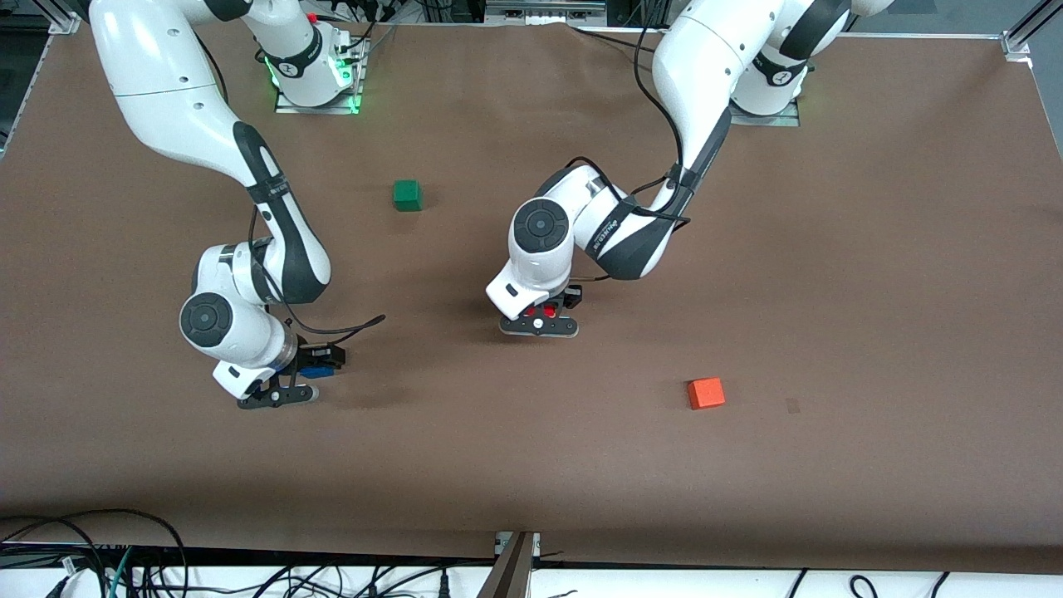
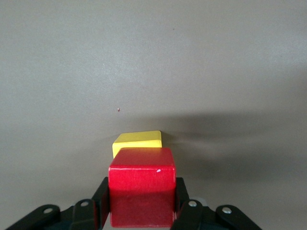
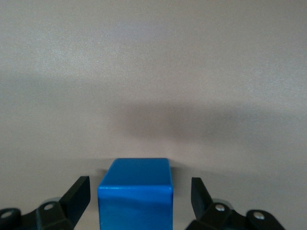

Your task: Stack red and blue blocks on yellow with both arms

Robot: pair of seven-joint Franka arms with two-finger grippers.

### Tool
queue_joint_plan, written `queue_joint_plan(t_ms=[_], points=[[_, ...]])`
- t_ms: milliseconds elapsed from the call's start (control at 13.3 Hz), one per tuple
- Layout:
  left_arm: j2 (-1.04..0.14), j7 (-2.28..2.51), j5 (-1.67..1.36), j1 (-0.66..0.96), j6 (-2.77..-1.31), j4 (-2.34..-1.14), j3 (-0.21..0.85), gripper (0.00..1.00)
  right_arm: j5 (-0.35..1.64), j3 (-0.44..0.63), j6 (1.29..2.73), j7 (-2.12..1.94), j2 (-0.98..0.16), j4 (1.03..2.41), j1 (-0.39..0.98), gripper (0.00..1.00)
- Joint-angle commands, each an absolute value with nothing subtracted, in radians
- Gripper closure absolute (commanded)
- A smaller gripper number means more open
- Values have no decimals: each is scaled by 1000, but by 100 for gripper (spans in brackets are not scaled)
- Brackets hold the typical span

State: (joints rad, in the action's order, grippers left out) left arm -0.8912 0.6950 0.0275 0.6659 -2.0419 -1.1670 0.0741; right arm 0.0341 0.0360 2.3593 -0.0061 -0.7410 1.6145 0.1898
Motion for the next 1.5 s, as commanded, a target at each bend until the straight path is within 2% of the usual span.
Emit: queue_joint_plan(t_ms=[0,375,525,600,675,750,900,1050,1200,1425], points=[[-913,709,41,678,-2025,-1124,61,95,55,34,2365,-29,-723,1635,187,26],[-913,707,41,670,-2023,-1124,61,94,55,31,2330,-28,-706,1626,189,65],[-913,707,41,672,-2023,-1124,61,94,101,26,2252,-25,-693,1580,190,66],[-913,707,41,670,-2023,-1124,61,90,119,26,2209,-22,-690,1545,193,66],[-913,709,41,670,-2023,-1126,61,34,121,26,2166,-20,-690,1501,195,66],[-910,710,35,669,-2023,-1123,61,0,123,26,2119,-20,-689,1459,196,66],[-899,710,38,660,-1997,-1120,60,0,121,26,2012,-20,-660,1390,198,66],[-887,698,37,658,-1909,-1059,25,0,123,26,1893,-20,-620,1346,198,65],[-876,695,34,599,-1815,-997,32,0,143,18,1824,38,-601,1298,204,64],[-778,614,29,474,-1747,-996,37,0,144,-2,1782,194,-609,1223,274,63]])
